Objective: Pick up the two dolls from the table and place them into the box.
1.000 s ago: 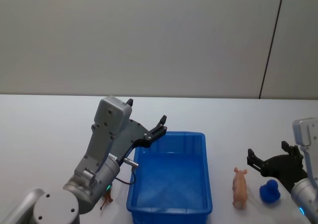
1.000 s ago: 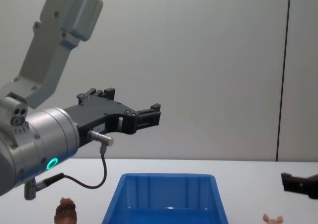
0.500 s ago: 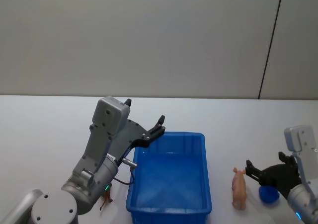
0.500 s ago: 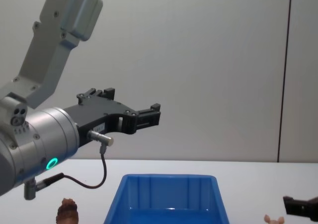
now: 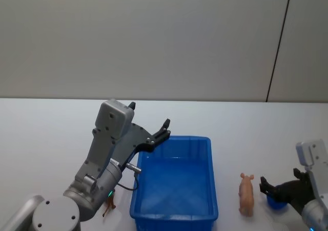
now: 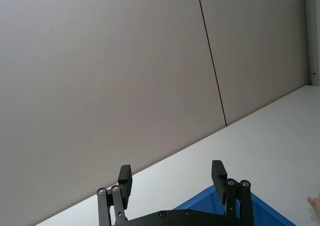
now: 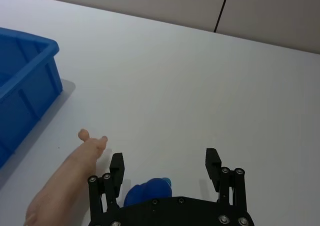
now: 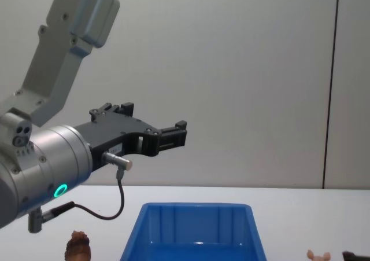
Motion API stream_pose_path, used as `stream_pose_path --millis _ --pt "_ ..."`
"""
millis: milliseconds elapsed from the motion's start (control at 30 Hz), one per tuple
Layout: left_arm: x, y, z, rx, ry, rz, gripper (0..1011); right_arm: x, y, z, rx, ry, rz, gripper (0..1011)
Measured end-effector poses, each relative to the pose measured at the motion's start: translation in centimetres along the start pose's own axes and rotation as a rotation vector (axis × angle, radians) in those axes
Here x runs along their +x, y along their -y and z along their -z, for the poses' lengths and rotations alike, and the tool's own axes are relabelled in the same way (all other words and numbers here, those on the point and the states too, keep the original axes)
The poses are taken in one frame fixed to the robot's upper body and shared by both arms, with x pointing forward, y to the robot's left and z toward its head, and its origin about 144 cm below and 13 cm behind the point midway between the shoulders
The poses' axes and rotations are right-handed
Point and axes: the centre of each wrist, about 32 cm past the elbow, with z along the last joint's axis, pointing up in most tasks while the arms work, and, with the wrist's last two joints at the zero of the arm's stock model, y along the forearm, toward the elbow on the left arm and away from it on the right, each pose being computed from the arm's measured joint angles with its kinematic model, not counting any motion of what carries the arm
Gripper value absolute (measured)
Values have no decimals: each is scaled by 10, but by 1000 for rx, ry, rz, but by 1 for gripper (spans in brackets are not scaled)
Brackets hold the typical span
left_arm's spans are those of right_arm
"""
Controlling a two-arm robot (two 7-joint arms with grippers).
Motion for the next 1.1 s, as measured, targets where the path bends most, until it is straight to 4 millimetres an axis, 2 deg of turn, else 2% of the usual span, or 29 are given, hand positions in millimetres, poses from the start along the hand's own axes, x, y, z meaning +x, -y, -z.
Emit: stream_pose_path --millis 300,467,700,733,1067,1100 --pt "0 0 0 0 0 0 1001 5 1 11 -18 -4 -5 1001" --pt "0 0 0 0 0 0 1001 7 0 18 -12 -14 -30 925" --pt "0 0 0 0 0 0 1001 10 -3 26 -3 -27 -59 729" --pt "0 0 0 0 0 0 1001 10 -3 27 -3 -28 -61 661" --pt "0 0 0 0 0 0 1001 11 -7 33 7 -36 -84 390" --pt "0 0 0 0 0 0 1002 11 -7 34 9 -37 -86 331"
